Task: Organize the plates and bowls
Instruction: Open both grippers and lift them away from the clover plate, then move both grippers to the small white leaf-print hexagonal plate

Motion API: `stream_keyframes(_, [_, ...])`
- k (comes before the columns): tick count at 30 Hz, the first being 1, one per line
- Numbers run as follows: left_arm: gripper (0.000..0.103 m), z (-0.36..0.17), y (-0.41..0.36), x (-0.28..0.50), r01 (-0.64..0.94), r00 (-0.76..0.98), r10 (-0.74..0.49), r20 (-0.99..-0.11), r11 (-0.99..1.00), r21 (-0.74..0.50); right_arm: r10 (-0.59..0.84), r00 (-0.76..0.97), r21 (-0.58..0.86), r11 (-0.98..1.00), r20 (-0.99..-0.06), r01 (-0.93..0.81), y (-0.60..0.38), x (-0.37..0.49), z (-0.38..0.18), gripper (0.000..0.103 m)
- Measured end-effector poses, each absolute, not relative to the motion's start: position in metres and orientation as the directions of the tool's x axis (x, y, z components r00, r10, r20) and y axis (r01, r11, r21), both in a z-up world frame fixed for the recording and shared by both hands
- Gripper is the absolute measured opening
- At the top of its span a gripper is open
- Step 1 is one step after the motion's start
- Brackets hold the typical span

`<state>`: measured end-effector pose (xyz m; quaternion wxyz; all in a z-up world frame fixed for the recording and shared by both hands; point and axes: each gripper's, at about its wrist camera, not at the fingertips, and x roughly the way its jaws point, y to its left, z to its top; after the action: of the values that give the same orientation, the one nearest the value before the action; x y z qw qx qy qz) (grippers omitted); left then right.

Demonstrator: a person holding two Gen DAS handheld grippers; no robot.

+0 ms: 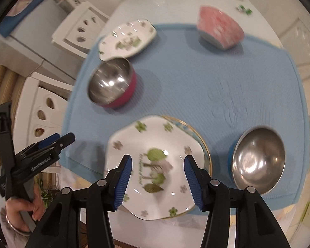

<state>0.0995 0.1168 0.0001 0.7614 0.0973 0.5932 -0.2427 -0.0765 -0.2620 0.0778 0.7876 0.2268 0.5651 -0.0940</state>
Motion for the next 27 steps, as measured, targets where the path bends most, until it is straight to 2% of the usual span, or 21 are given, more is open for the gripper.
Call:
stream_keyframes(11, [0.059,0.050,0.115,0.171,0.433,0.278,-0.274,-0.921,0.891,-0.134,0.151,0.453,0.307,0.906,-0.879,0.292,-0.284,0.015,0.144,0.051])
stream_keyframes(16, [0.061,0.060,0.101,0.202,0.412,0.295,-0.280,-0.914,0.900,-0.142,0.158,0.487,0.319,0.909,-0.859,0.267,-0.295,0.050,0.168,0.055])
stream_keyframes(25, [0.061,0.052,0.069,0.245,0.384,0.299,-0.265,-0.917,0.913,-0.138,0.218,0.505,0.388,0.885,-0.835,0.259,-0.321,0.112,0.159,0.056])
stream_keyframes(26, [0.061,0.049,0.065,0.251,0.378,0.297,-0.258,-0.919,0.916,-0.135,0.220,0.503,0.390,0.883,-0.836,0.263,-0.324,0.118,0.155,0.057])
stream_keyframes(27, [0.061,0.045,0.061,0.257,0.375,0.292,-0.250,-0.923,0.918,-0.130,0.226,0.499,0.395,0.879,-0.837,0.266,-0.327,0.125,0.150,0.062])
